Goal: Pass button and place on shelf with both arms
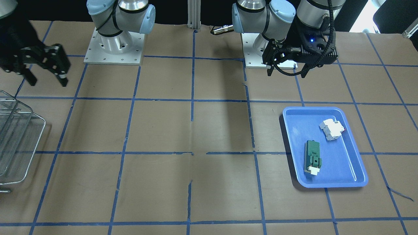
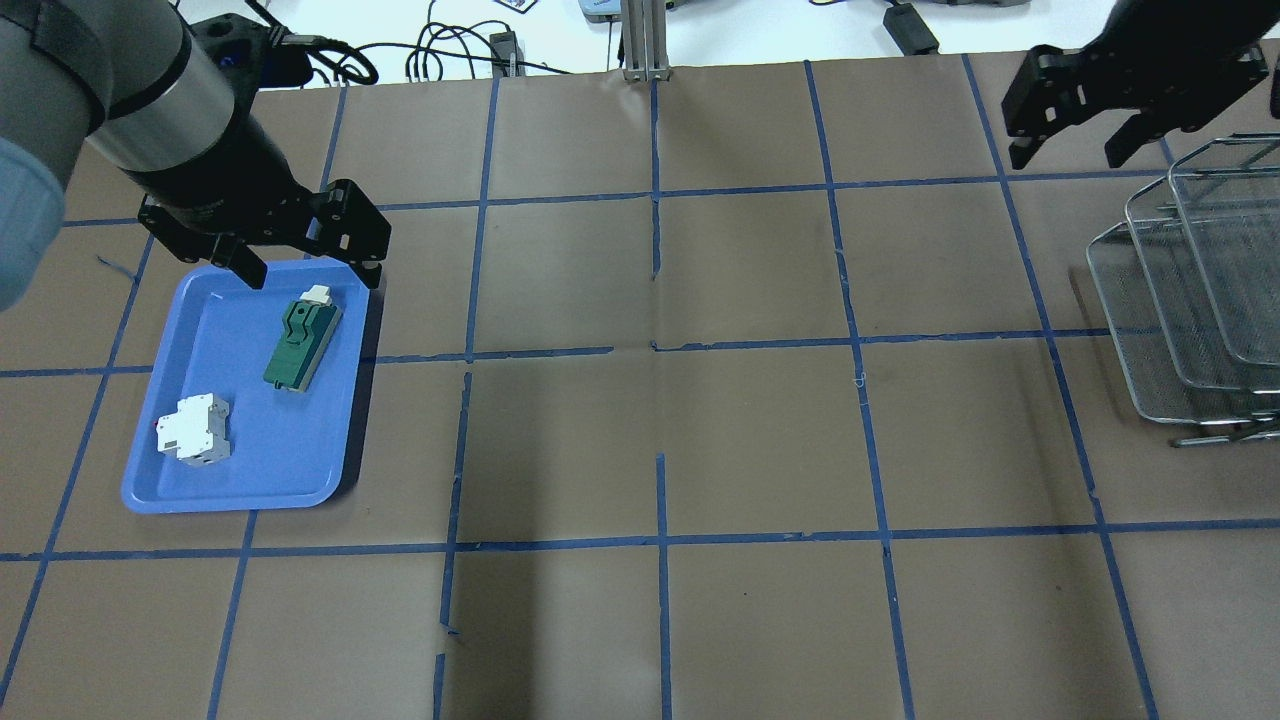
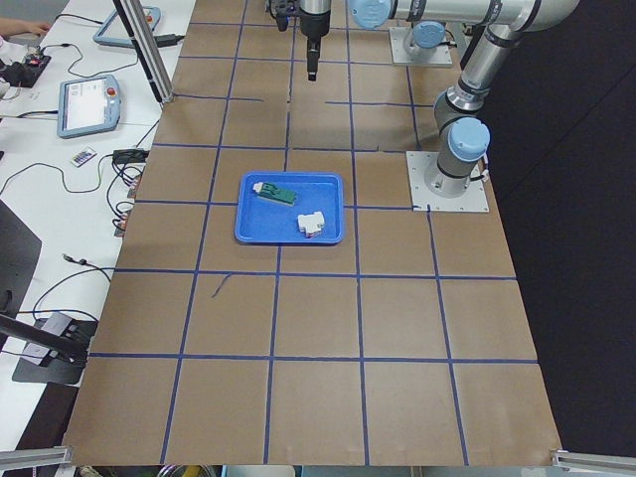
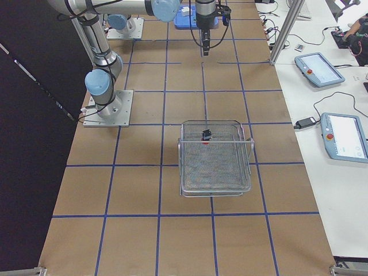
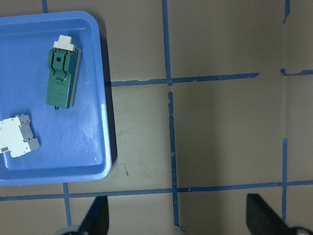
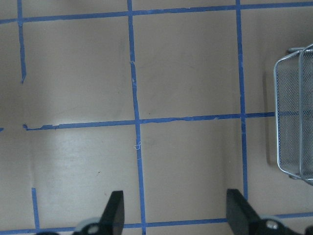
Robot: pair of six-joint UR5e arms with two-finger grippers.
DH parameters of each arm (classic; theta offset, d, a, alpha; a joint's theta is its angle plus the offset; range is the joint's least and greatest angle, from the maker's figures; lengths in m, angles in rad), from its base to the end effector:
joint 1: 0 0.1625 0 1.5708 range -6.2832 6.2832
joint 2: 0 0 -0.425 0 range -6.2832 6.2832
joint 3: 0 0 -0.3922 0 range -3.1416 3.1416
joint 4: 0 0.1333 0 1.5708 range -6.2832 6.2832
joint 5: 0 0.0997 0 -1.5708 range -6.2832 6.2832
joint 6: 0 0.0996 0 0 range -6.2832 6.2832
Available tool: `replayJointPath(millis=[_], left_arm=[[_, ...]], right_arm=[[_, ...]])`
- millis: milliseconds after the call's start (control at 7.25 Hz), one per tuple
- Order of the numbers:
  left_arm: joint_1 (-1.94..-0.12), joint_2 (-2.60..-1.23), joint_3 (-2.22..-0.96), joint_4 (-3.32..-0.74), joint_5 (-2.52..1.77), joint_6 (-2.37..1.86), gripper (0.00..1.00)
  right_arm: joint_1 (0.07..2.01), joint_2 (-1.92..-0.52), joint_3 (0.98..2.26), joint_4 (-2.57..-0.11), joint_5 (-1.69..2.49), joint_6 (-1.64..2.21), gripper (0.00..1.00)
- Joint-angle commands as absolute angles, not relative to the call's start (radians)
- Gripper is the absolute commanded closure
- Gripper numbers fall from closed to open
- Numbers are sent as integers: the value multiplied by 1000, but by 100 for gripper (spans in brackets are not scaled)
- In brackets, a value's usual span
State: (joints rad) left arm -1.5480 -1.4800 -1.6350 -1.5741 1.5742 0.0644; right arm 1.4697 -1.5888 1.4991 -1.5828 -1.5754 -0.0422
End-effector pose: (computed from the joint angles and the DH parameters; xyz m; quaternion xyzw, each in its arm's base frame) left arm -0.1225 -0.4584 0.4989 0.0208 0.9997 -0.0116 0.0022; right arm 0.0825 -0.5032 0.5336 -0.0295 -0.9983 0.0505 0.0059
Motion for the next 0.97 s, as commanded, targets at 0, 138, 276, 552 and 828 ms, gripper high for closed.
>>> replayJointPath(millis=[0, 138, 276, 552, 828], left_arm=[[-1548, -1483, -1631, -1574, 1574, 64, 0], [-1548, -1483, -1631, -1574, 1574, 64, 0], [-1549, -1483, -1631, -1572, 1574, 64, 0], [-1549, -1483, -1632, -1572, 1577, 64, 0], [-1549, -1483, -1635, -1572, 1575, 64, 0]], right_arm=[[1596, -1572, 1494, -1577, -1637, 110, 22], [1627, -1571, 1503, -1578, -1640, 117, 22], [1632, -1569, 1505, -1585, -1629, 117, 0], [1632, -1569, 1505, -1588, -1631, 117, 0], [1632, -1566, 1505, -1591, -1629, 117, 0]])
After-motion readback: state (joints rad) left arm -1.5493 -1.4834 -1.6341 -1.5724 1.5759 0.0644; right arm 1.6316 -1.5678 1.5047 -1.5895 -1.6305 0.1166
